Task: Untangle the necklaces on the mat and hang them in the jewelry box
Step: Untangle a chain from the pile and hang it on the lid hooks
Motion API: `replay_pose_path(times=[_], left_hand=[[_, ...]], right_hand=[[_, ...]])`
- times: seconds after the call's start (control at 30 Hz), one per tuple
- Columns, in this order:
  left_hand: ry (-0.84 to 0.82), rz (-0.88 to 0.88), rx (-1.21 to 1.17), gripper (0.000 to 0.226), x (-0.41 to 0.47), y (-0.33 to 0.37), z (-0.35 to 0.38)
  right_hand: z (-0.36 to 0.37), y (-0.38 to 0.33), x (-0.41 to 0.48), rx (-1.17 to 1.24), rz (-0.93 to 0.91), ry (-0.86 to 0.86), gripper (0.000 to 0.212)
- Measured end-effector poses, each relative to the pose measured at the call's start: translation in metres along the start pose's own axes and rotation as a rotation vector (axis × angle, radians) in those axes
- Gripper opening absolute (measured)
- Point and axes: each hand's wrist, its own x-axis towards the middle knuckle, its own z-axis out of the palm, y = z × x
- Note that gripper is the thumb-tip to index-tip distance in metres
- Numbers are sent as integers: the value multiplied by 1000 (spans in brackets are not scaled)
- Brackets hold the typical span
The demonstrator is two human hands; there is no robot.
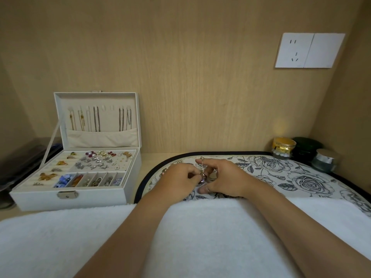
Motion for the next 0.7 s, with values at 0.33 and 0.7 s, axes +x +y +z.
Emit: replay_pose_path(times=[0.33, 0.7], left_hand=[[131, -26, -14, 18, -2, 6, -10], [72, -23, -106, 19, 0, -4, -17]], right_hand=[[-4, 3, 2, -43, 62, 62, 52], [-8, 1, -1, 293, 104, -21, 34]])
